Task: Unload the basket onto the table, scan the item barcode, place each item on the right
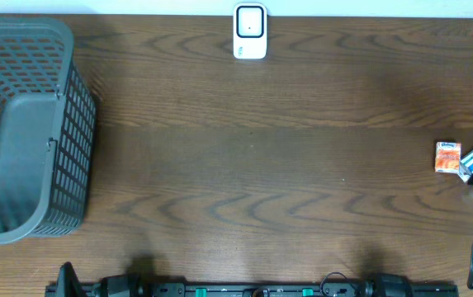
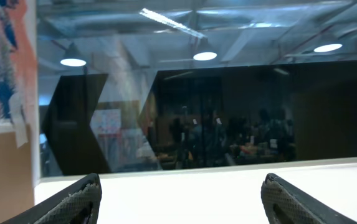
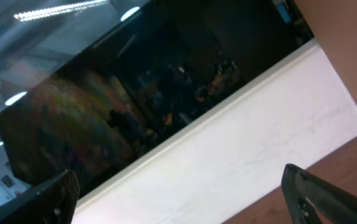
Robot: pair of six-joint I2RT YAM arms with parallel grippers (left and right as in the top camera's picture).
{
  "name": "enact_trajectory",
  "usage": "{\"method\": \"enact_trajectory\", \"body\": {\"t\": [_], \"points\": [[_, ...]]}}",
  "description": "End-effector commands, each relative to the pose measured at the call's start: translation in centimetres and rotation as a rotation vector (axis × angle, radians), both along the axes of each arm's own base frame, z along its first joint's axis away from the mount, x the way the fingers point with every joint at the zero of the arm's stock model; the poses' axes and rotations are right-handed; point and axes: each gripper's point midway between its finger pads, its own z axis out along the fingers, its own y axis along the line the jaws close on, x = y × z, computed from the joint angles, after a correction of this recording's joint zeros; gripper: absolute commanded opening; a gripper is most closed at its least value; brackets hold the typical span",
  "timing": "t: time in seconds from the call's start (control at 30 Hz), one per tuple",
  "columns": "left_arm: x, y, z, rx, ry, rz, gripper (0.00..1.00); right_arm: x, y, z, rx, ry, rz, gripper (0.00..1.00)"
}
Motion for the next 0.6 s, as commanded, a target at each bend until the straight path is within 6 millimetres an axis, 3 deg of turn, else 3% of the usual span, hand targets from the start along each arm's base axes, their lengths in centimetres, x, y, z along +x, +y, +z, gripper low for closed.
{"method": "enact_trajectory", "body": {"t": [0.0, 0.13, 0.33, 0.57], "points": [[-0.4, -0.2, -0.1, -0.007, -0.005, 0.016, 0.83, 0.9, -0.6, -0.8, 0.020, 0.020, -0.023, 0.99], [-2.1, -0.6, -0.5, -0.023, -0.045, 0.030, 0.83, -0.1, -0.4, -0.3, 0.017, -0.010, -0.022, 0.99], [-4.3, -1.1, -2.5, -0.023, -0.096, 0.032, 0.83, -4.2, 0.5, -0.3, 0.006, -0.104, 0.011, 0.99], [-3.8, -1.0, -5.0, -0.035, -0.085, 0.026, 0.83, -6.5, 0.0, -0.5, -0.059, -0.132, -0.035, 0.99]]}}
